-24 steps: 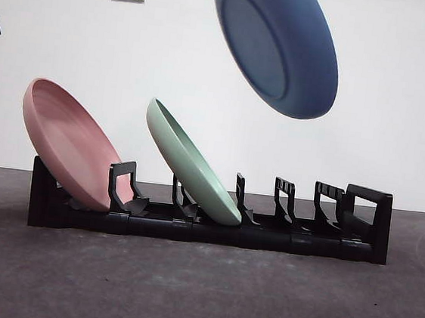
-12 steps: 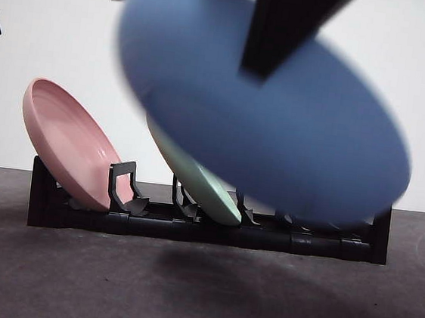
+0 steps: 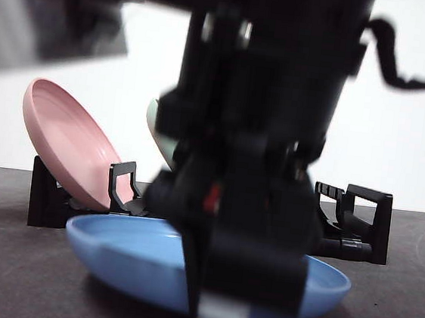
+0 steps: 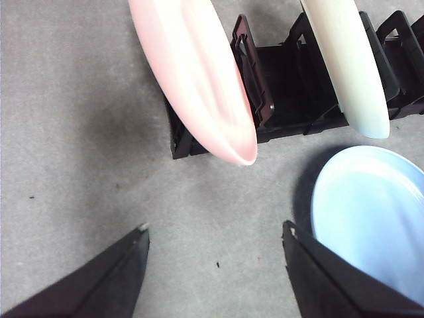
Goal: Place the plate
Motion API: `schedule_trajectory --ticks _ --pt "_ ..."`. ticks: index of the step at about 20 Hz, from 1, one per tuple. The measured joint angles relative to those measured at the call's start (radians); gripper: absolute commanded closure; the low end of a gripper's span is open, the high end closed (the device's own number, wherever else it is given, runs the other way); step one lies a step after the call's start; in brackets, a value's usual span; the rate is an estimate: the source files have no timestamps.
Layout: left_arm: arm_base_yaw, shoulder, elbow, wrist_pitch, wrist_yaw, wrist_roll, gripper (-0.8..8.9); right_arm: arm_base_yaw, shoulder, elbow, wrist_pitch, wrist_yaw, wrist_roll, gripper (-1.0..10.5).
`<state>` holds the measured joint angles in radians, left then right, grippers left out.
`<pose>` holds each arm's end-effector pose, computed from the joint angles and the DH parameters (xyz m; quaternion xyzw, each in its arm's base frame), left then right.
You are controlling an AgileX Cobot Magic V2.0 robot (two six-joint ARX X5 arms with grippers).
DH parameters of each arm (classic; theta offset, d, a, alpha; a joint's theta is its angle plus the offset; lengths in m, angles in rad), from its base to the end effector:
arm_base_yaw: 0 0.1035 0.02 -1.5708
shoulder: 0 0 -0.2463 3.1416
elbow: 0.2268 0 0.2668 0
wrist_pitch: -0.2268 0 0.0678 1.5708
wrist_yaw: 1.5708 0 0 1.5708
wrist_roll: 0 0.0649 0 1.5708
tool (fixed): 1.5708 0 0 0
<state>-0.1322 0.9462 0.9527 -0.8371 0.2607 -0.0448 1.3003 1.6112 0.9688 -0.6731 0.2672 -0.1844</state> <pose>0.2194 -0.0461 0.2686 -0.0460 0.4065 -0.1695 0.8966 0.0985 0.2912 0.1157 -0.4931 0.3952 0.4290 0.6455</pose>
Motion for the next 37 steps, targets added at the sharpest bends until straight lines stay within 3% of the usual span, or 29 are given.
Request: schedule_trajectory --ticks 3,6,7,10,13,18,23,26,30,31,35,37 --pt "0.0 0.0 0.0 0.0 0.0 0.0 5.01 -0.002 0.048 0.001 0.023 0.007 -0.018 9.2" --pt "0.0 0.0 0.0 0.0 0.0 0.0 5.01 -0.005 0.058 0.001 0.012 -0.002 -0.015 6.7" --pt "0.0 0.0 0.0 0.0 0.0 0.0 5.01 -0.005 0.058 0.003 -0.002 -0.011 -0.005 6.3" --pt "0.0 0.0 0.0 0.001 0.0 0.0 5.01 -0.005 -0.002 0.035 -0.04 -0.121 0.02 6.3" --pt "-0.008 0.001 0.0 0.054 0.0 -0.025 5.01 -0.025 -0.217 0.081 0.053 -0.198 0.086 6.4" --pt "-0.024 0.106 0.15 0.077 -0.099 -0.089 5.01 -0.145 -0.52 0.089 -0.005 -0.193 0.263 6.4" --pt "-0.041 0.371 0.448 -0.069 -0.13 -0.122 5.01 -0.238 -0.692 0.089 -0.072 -0.191 0.404 6.4" --pt "-0.058 0.528 0.565 -0.141 -0.195 -0.125 5.01 -0.27 -0.716 0.089 -0.115 -0.188 0.438 6.4" --pt "-0.058 0.674 0.587 -0.139 -0.21 -0.126 5.07 -0.28 -0.719 0.089 -0.141 -0.185 0.449 6.4" --pt "-0.058 0.694 0.587 -0.139 -0.21 -0.127 5.25 -0.28 -0.719 0.089 -0.141 -0.185 0.451 6.4" --pt "-0.061 0.715 0.587 -0.135 -0.21 -0.127 7.91 -0.28 -0.719 0.089 -0.141 -0.185 0.452 6.4" --pt "-0.062 0.715 0.595 -0.137 -0.23 -0.134 7.98 -0.28 -0.719 0.089 -0.141 -0.175 0.452 6.4"
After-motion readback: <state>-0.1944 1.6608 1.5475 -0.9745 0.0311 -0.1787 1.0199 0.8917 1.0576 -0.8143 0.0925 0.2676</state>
